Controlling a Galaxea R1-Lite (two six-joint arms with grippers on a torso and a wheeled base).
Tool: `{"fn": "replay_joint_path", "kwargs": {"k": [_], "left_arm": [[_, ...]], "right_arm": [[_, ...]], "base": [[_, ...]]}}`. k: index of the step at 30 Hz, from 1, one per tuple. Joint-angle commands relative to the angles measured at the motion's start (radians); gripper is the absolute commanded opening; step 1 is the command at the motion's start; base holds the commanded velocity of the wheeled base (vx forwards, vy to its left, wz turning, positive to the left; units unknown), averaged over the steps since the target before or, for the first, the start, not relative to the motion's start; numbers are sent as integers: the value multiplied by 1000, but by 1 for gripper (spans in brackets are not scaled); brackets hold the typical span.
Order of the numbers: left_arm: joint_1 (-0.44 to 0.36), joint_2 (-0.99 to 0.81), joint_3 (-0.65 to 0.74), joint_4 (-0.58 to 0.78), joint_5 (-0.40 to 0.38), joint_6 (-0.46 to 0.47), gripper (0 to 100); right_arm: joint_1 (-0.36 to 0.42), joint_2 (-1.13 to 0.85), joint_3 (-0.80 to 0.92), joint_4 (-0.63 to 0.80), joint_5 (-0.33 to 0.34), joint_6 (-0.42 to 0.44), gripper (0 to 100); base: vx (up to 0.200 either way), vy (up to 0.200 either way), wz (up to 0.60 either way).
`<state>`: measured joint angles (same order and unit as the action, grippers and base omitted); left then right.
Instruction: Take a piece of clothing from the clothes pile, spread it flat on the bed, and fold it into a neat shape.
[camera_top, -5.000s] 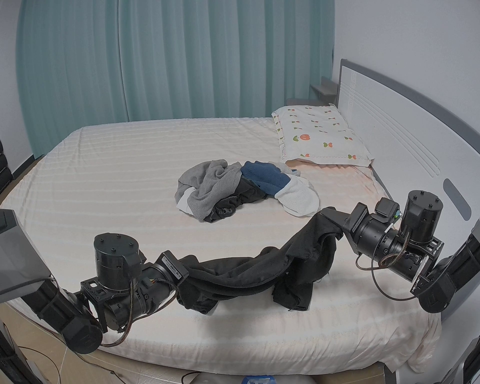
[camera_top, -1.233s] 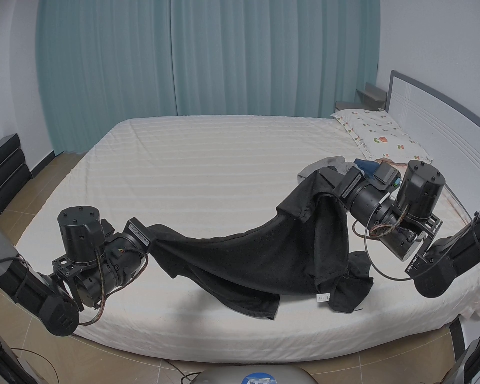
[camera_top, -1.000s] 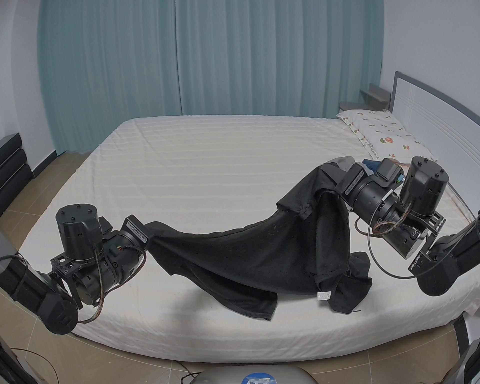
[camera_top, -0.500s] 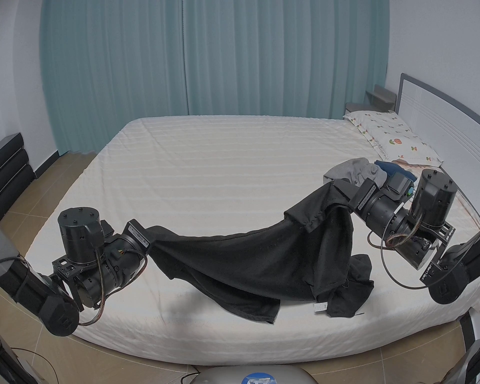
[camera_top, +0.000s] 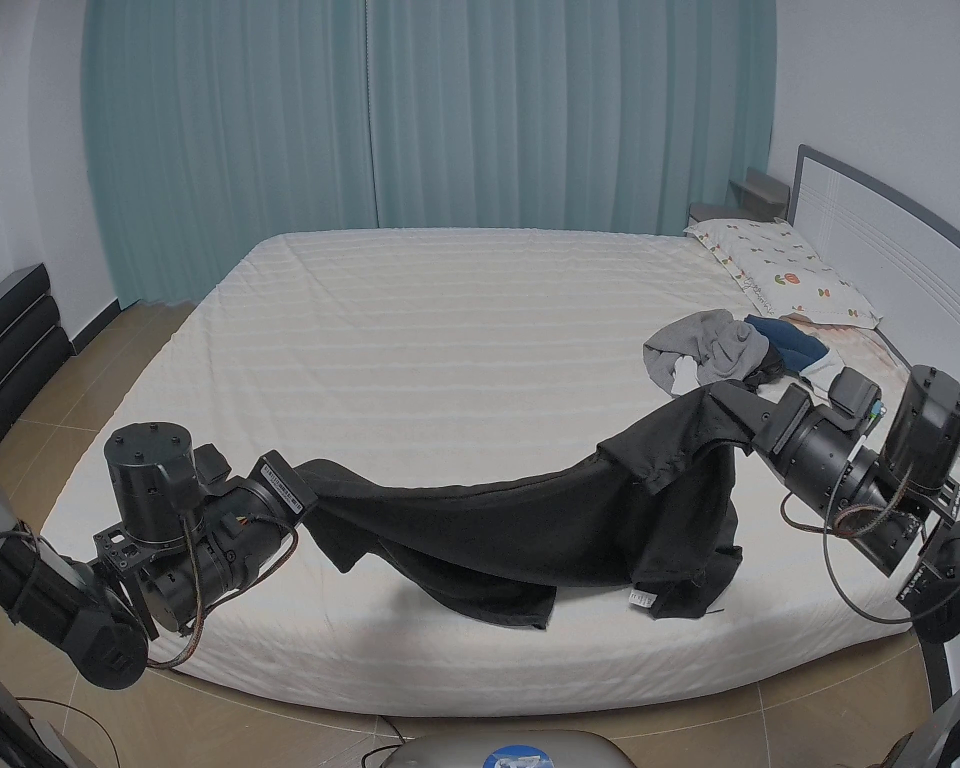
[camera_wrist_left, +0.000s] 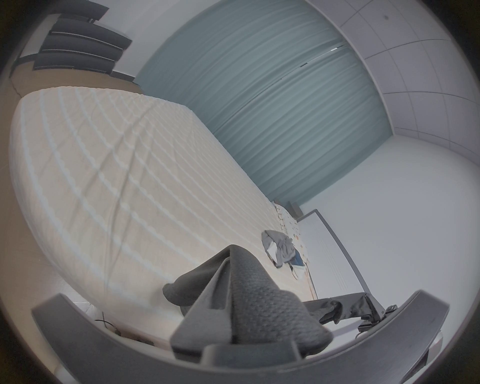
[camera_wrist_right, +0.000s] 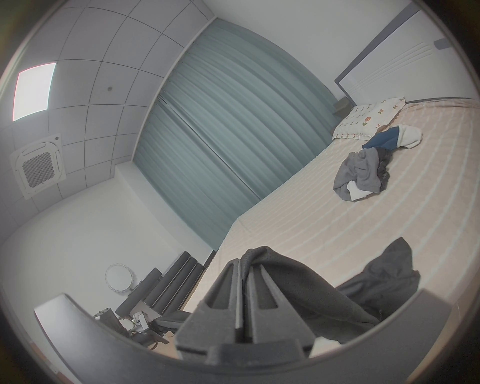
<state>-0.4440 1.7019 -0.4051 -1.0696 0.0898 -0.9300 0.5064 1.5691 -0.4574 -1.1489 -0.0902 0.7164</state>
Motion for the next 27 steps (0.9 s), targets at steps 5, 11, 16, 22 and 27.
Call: {"fn": "replay_joint_path", "kwargs": {"k": [5,11,16,22,27], "left_arm": [[-45,-254,-78,212,-2,16,0],[-45,-381,-213,399,-2,14,0],[-31,-429,-339,527,1,14,0],[-33,-400,-422,643,-4,13,0],[-25,-314,-429,634,-1,11,0]], "right_arm": [[69,-400,-55,311,-8,-12,0],[50,-506,-302,525,-6,-17,0],[-54,-445,-486,624,26,-34,0],[-120,-304,-613,630,64,-31,0],[-146,-213,-658,634,64,-32,0]], "base": [[-200,0,0],[0,0,0],[0,0,0],[0,0,0],[0,0,0]]}}
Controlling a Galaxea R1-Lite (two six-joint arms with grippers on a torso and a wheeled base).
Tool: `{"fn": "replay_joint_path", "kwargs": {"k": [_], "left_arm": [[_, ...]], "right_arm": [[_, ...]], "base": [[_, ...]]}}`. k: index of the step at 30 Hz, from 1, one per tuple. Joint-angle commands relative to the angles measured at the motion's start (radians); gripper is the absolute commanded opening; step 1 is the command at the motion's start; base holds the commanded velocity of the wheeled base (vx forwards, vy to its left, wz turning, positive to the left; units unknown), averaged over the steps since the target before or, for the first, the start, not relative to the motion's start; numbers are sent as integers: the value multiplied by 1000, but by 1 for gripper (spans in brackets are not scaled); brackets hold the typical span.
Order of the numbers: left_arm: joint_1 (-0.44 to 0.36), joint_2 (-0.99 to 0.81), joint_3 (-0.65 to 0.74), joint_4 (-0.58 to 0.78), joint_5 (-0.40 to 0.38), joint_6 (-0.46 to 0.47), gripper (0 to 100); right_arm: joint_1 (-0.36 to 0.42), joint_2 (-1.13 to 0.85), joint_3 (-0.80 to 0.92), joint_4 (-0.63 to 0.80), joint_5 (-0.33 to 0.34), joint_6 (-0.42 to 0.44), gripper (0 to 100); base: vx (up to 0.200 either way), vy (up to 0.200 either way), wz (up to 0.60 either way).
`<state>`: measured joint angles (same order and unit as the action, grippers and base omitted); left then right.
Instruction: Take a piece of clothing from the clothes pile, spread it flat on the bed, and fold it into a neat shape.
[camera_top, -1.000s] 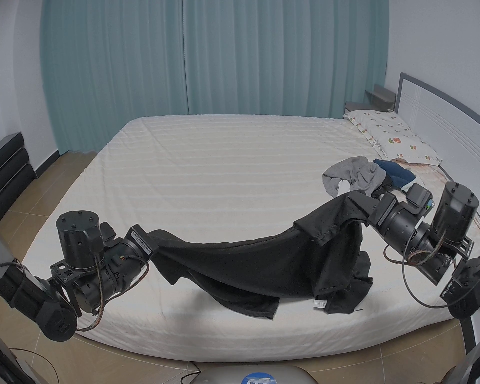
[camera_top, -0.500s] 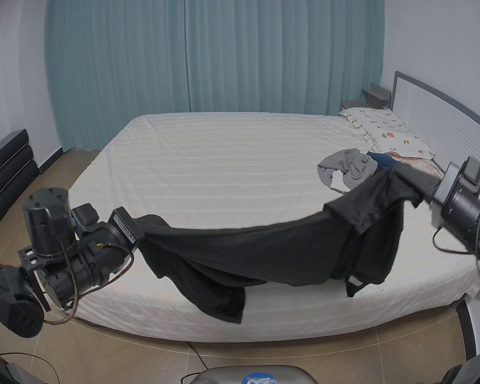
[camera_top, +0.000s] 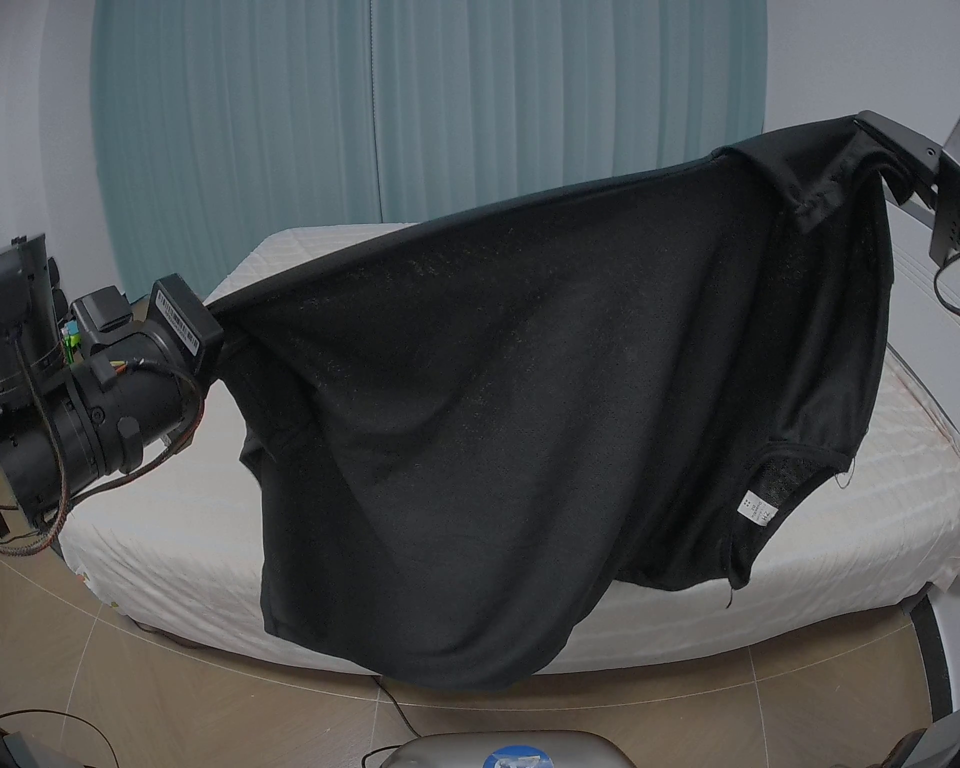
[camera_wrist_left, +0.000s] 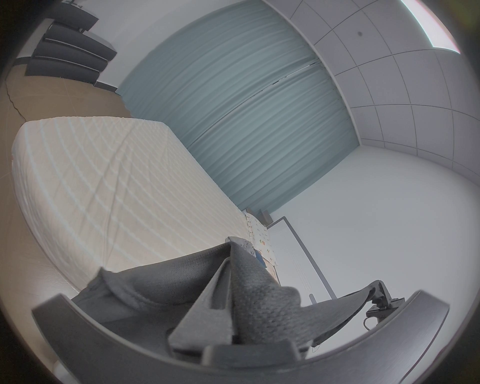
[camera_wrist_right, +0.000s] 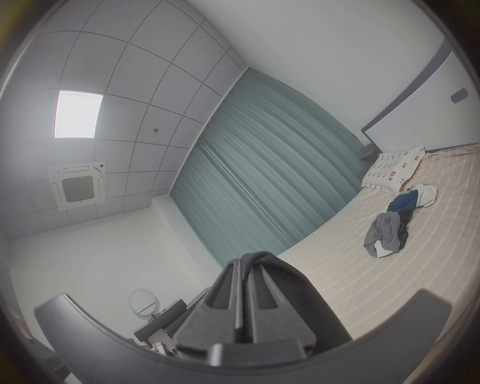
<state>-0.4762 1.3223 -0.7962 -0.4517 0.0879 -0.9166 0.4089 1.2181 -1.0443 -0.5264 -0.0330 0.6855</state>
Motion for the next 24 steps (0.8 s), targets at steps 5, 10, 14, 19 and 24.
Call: {"fn": "replay_joint_path", "kwargs": {"k": [5,10,14,19,24], "left_arm": [[22,204,-78,13,0,-7,0],[31,305,-127,11,-5,-8,0],[31,376,-172,5,-4,-10,0],[42,498,-230,-51,0,-10,0],[70,598,-293,-67,-5,-10,0]], "right_arm": [[-102,296,-105,-12,-4,-8,0],[-122,402,-154,-61,-4,0,0],[-122,469,-166,-122,-7,-3,0],[-122,571,-178,-233,-8,-12,0],[-122,632,-180,-313,-1,-17,0]], "base": [[0,0,0],[200,0,0],[200,0,0],[200,0,0],[200,0,0]]}}
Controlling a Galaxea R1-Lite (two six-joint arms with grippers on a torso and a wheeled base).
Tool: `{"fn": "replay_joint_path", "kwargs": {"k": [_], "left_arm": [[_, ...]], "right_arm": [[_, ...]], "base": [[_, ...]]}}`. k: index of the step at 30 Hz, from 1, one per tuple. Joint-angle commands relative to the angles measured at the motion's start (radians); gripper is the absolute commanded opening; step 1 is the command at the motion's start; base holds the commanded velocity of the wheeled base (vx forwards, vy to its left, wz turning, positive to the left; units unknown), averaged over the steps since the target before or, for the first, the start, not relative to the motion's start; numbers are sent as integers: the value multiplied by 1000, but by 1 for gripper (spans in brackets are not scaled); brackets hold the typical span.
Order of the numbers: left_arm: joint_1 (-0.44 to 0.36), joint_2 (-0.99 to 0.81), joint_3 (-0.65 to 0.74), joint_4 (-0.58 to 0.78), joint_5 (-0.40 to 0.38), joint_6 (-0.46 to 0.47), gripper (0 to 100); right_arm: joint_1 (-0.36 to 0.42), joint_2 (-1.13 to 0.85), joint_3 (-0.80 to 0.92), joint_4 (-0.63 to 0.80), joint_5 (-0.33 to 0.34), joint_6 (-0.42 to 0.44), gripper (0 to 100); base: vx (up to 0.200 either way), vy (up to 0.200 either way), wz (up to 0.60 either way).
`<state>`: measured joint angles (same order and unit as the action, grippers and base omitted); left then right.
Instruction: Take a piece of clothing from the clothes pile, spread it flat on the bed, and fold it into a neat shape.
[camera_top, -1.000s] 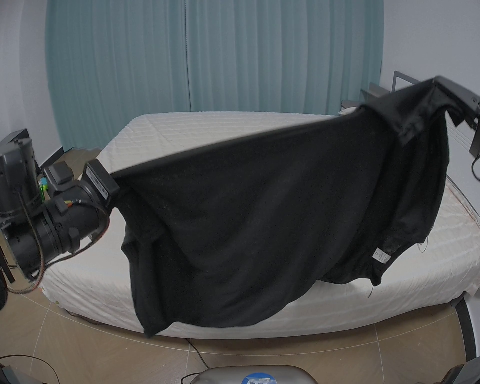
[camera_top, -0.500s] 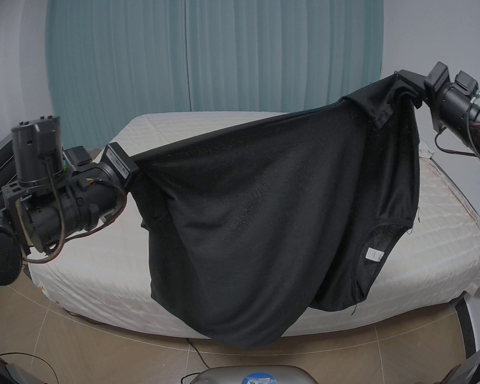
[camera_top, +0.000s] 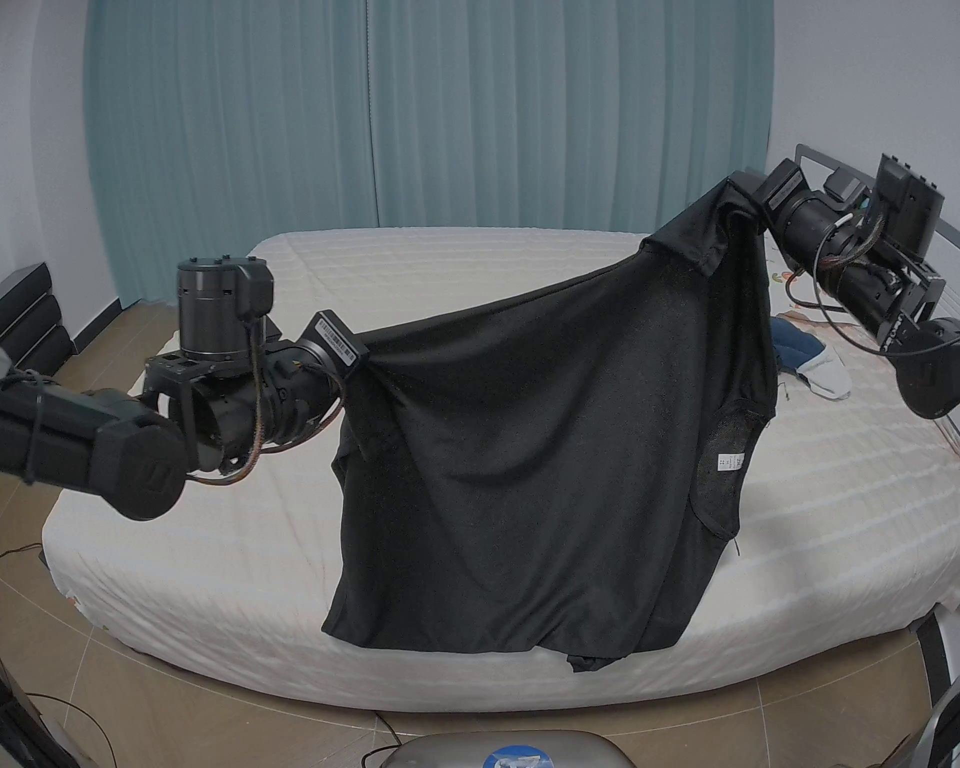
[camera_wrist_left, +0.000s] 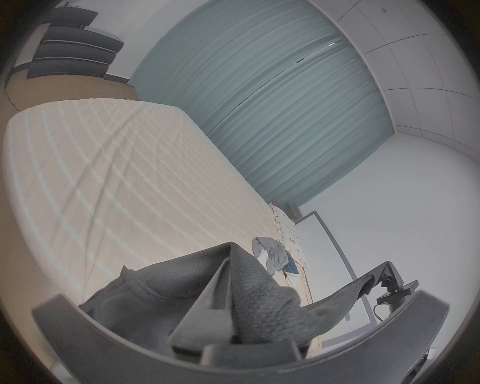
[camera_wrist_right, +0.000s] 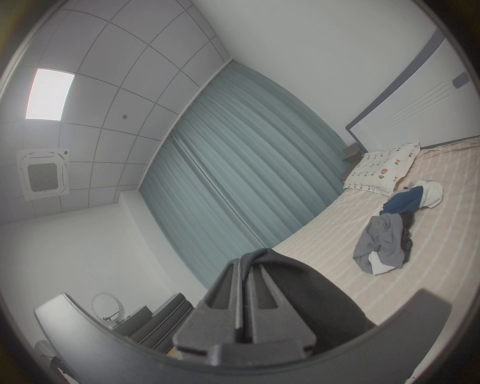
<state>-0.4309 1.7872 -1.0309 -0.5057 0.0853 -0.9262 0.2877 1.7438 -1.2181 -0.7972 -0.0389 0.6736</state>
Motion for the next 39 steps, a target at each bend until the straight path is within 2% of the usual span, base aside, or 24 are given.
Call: {"fn": "replay_joint_path", "kwargs": {"k": [1,8,11,15,22,23,24,25,32,39], "left_arm": [[32,181,-83,-13,-2,-2,0],[55,383,-187,-20,-2,-6,0],[55,443,-209,-48,-1,-39,0],[50,520,-229,-111,-1,-60,0],[41,586,-250,-149,5,-80,0],[43,594,-262,-148,5,-94,0],[43,594,-262,-148,5,-94,0],[49,627,-285,-143,4,-114,100],[53,707,-310,-139,11,-111,100],[109,752,-362,-80,67,-71,100]], "right_arm": [[1,141,-6,-68,5,-11,0],[10,327,-21,-217,-12,-43,0],[13,402,-15,-243,-27,-43,0],[13,496,-34,-272,-56,-42,0],[11,592,-40,-318,-62,-35,0],[11,602,-44,-318,-64,-34,100],[11,602,-44,-318,-64,-34,100],[11,635,-47,-316,-61,-32,100],[-4,727,-52,-296,-65,-32,100],[-41,777,-40,-263,-68,-32,100]], "base": [[200,0,0],[200,0,0],[200,0,0],[0,0,0],[0,0,0],[0,0,0],[0,0,0],[0,0,0],[0,0,0],[0,0,0]]}}
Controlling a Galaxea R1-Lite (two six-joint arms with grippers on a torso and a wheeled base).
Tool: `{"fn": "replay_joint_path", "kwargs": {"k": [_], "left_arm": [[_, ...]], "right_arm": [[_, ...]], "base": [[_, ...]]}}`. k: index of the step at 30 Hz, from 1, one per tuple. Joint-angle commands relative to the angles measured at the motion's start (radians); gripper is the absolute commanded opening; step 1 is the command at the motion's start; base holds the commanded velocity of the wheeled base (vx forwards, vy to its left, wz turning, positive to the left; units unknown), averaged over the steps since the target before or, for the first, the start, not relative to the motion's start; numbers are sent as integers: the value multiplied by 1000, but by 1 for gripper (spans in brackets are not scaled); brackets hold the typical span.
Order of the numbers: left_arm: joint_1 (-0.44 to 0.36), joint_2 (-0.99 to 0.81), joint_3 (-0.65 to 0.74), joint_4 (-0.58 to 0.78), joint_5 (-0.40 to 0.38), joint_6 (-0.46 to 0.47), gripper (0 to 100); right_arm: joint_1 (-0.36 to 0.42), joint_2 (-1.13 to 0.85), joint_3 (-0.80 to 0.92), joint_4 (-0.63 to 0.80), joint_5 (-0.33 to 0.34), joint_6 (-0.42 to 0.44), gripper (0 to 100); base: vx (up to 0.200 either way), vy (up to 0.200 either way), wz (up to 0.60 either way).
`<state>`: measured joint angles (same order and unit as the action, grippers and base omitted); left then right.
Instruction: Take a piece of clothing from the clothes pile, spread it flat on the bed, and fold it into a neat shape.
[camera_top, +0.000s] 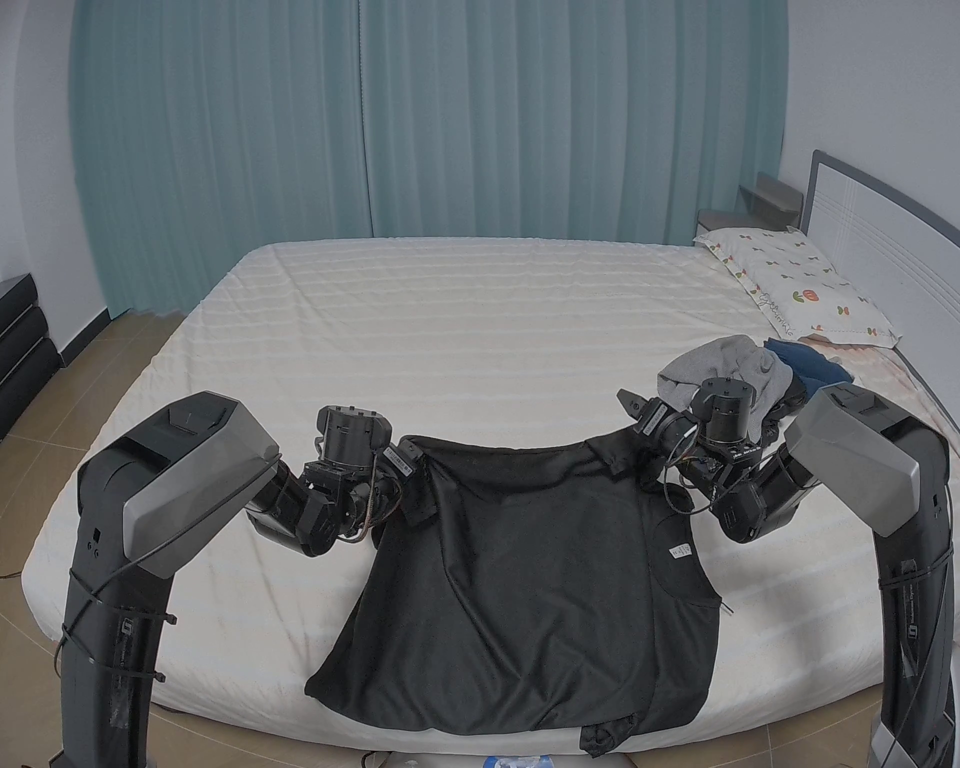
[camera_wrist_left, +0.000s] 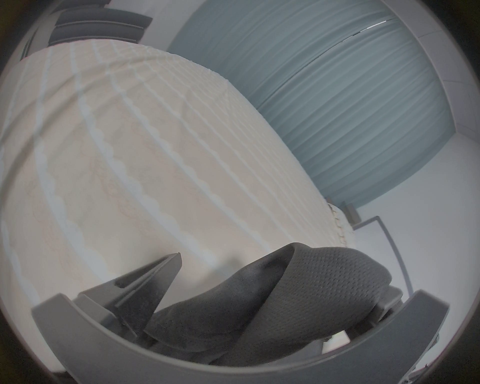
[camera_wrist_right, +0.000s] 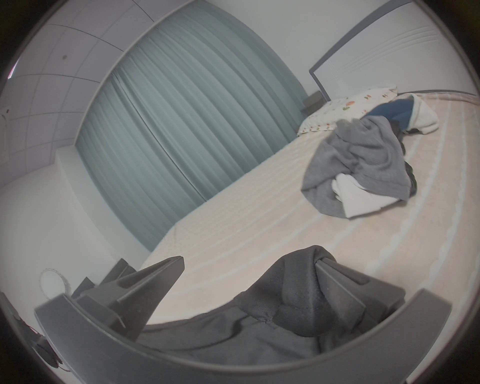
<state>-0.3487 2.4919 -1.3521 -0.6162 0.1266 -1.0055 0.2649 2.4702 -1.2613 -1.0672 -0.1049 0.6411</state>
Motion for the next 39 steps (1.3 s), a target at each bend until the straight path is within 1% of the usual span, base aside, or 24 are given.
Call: {"fn": "replay_joint_path", "kwargs": {"k": [1,3,4,5,7,10,14,16,17,19,21,22,23,27,30,32,33,34,35,37,39], "left_arm": [[37,56,-61,49,41,10,100],[48,64,-74,58,48,8,100],[71,84,-108,61,77,10,100],[76,87,-114,58,87,10,100],[103,104,-157,47,142,10,100],[114,116,-180,49,154,10,100],[129,122,-190,55,151,12,100],[143,140,-205,70,145,13,100],[151,159,-216,105,145,31,100],[152,162,-214,148,142,39,100],[152,162,-214,148,142,39,100],[157,151,-206,177,130,38,100],[160,148,-206,179,127,38,100],[195,64,-191,181,56,25,100],[205,-10,-122,181,-62,21,100],[208,-53,-85,182,-140,21,100],[206,-62,-79,182,-160,22,100],[206,-62,-79,182,-160,22,100],[208,-73,-76,182,-171,22,100],[209,-80,-68,182,-171,22,100],[212,-93,-41,182,-173,21,100]], "right_arm": [[-27,49,0,9,-6,0,100],[-33,49,-6,6,-9,0,100],[-50,53,-24,-22,-55,0,100],[-53,55,-33,-28,-70,0,100],[-62,84,-101,-51,-121,0,100],[-67,116,-138,-53,-127,2,100],[-70,122,-142,-57,-125,17,100],[-72,121,-141,-46,-124,22,100],[-73,122,-127,-34,-127,19,100],[-73,118,-110,-20,-125,20,100],[-73,118,-110,-20,-125,20,100],[-79,93,-72,-10,-118,19,100],[-79,87,-66,-8,-114,19,100],[-99,4,25,29,-52,28,100],[-105,-42,120,24,14,48,100],[-111,-68,166,21,37,77,100],[-113,-76,181,21,40,91,100],[-113,-76,181,21,40,91,100],[-119,-96,223,20,57,123,100],[-133,-117,264,21,80,134,100],[-151,-143,319,21,129,135,100]], "base": [[0,0,0],[0,0,0],[0,0,0],[0,0,0],[0,0,0],[0,0,0],[0,0,0],[0,0,0],[0,0,0],[0,0,0],[0,0,0],[0,0,0],[0,0,0],[0,0,0],[0,0,0],[0,0,0],[0,0,0],[0,0,0],[0,0,0],[0,0,0],[0,0,0]]}}
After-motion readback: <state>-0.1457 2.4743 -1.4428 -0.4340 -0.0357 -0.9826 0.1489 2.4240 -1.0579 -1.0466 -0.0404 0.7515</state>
